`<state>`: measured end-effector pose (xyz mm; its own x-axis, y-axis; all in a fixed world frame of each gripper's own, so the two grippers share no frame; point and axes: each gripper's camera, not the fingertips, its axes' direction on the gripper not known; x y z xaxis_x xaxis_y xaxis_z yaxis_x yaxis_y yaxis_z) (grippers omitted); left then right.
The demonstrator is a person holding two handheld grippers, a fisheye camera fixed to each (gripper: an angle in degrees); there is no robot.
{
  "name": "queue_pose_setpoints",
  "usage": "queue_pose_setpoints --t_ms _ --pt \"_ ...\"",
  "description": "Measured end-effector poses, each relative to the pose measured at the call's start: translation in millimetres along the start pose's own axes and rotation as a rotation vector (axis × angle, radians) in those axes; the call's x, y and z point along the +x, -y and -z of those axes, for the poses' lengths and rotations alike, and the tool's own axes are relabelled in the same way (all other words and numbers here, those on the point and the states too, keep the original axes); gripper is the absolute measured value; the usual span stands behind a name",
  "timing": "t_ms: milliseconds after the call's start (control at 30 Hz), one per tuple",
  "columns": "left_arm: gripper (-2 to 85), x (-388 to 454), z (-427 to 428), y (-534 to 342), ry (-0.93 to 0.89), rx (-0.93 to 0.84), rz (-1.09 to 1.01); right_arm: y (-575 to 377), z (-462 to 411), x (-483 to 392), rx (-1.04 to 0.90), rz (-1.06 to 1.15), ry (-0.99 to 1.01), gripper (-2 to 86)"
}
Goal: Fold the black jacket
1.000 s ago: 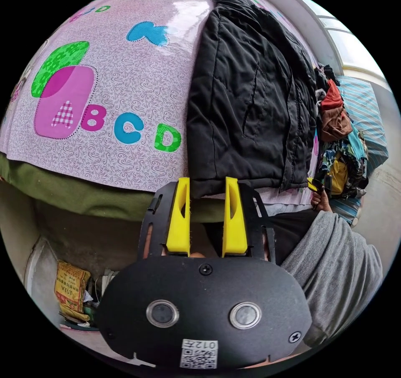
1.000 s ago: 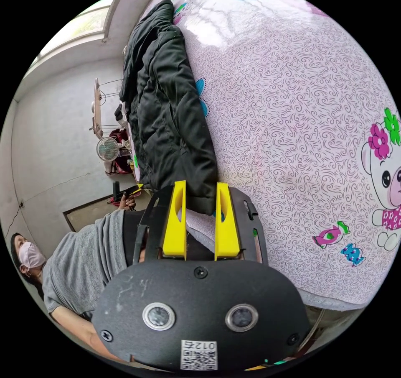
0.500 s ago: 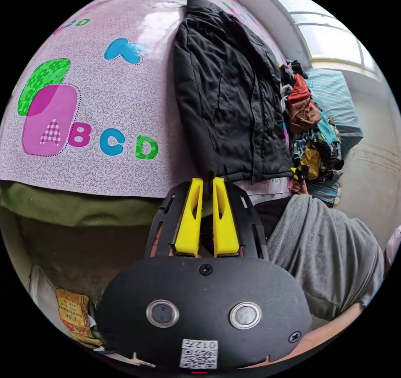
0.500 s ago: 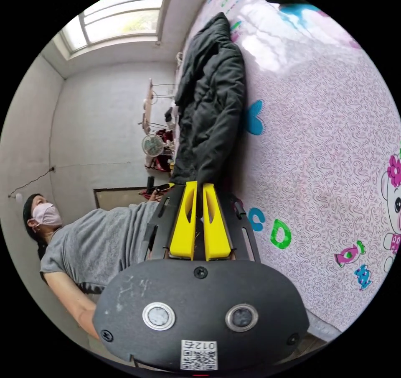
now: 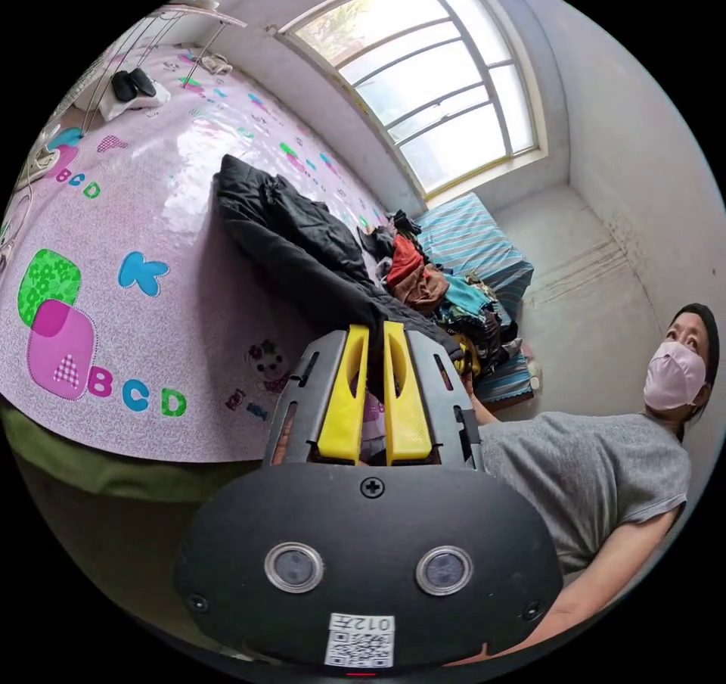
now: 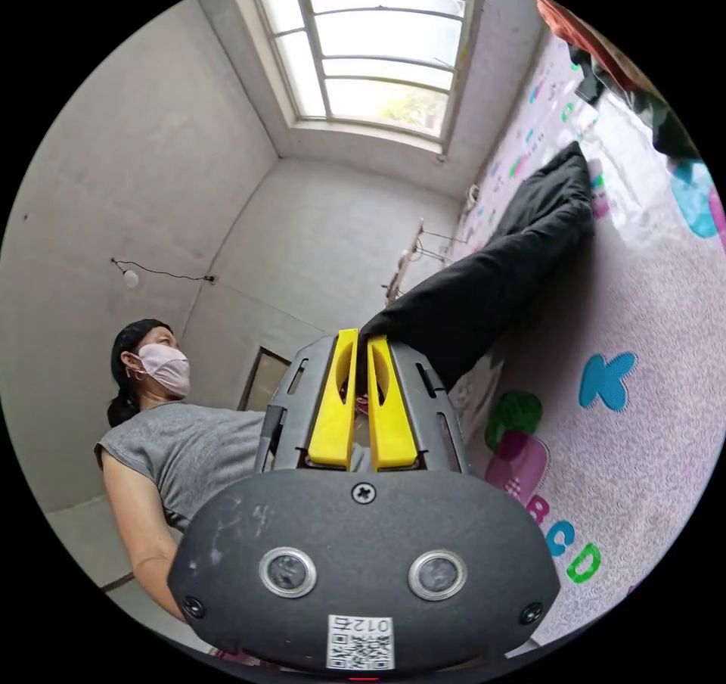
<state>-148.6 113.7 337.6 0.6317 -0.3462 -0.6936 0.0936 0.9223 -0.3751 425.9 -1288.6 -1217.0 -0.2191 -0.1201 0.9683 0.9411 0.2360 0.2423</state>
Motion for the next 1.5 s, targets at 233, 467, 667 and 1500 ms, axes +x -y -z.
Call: queue_pose_setpoints --t_ms 233,467,667,1500 --pt "3.1 35.0 49.1 -36.3 -0.115 0.197 -0.081 7.2 8.6 -88.9 0.043 0.169 0.166 -0.9" --pt "3.2 74.5 101.4 -82.2 -0.148 0.348 -0.142 -23.6 37.7 -151.5 0.089 0.305 0.283 -0.9" --pt "3.3 56.0 111.7 -92.6 -0.114 0.363 -0.074 -44.1 65.3 -113.6 0.175 0.267 0.23 -0.9" --pt "3.3 7.4 13.5 90.5 -0.058 0.294 0.006 66.9 72.7 148.2 0.261 0.146 0.047 -0.9"
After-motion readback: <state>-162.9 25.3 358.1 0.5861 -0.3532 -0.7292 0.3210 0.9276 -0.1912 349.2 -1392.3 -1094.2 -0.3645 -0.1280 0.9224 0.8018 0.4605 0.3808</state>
